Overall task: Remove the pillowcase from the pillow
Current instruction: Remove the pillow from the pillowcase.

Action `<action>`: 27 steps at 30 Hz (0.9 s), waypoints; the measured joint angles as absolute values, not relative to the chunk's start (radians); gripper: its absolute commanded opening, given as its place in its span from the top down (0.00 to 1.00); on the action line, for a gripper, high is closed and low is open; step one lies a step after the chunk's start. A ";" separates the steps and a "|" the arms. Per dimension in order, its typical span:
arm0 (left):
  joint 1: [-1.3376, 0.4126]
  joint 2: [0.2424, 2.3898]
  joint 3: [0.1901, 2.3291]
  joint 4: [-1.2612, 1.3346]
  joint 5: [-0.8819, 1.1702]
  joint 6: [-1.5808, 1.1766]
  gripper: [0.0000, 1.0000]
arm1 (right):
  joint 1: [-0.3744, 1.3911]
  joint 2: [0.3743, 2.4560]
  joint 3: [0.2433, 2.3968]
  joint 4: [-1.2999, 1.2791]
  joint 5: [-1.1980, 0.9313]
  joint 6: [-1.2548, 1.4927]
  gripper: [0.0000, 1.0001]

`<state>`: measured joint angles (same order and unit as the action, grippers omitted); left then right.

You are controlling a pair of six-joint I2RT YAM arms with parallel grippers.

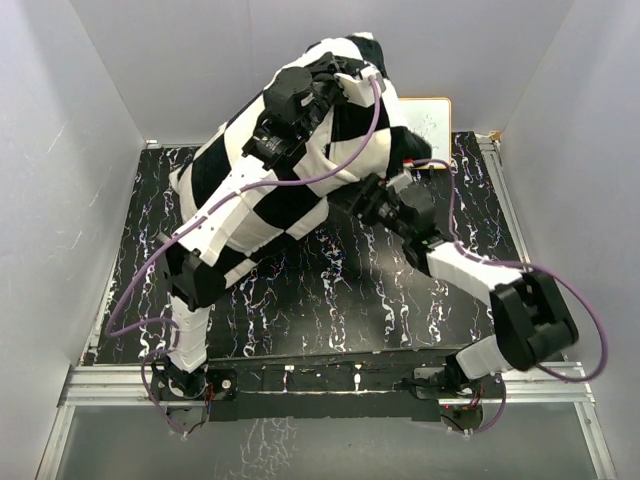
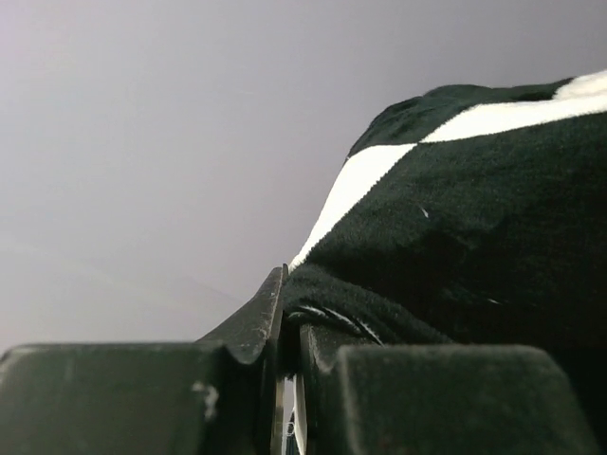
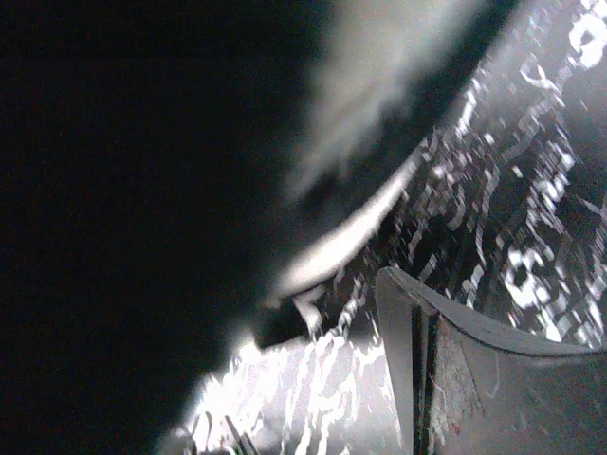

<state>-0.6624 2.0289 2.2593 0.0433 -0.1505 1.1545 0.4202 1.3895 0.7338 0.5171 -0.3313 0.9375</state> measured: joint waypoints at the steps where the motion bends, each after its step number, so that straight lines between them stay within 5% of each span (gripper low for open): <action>1: -0.669 2.011 2.259 0.044 -0.163 1.145 1.00 | 0.428 1.433 0.775 0.529 -0.329 0.944 0.19; 8: -0.653 1.917 2.307 0.031 -0.282 1.080 1.00 | 0.456 1.654 1.119 0.538 -0.281 0.923 0.40; 14: -0.659 1.822 2.362 -0.026 -0.363 1.039 1.00 | 0.453 1.936 1.762 0.234 -0.184 0.719 0.41; 18: -0.693 1.663 2.243 -0.053 -0.392 0.989 1.00 | 0.446 1.976 2.010 0.136 -0.113 0.572 0.42; 23: -0.721 1.489 2.068 -0.130 -0.398 0.889 1.00 | 0.430 1.841 1.935 0.144 -0.100 0.484 0.41; 27: -0.727 1.413 1.942 -0.210 -0.399 0.814 1.00 | 0.423 1.623 1.641 0.196 -0.097 0.445 0.35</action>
<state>-0.7273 1.4132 1.9415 -0.2100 -0.3988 0.8143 0.4232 1.6226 1.6413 0.1963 -0.0975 0.4446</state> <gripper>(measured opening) 0.031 0.609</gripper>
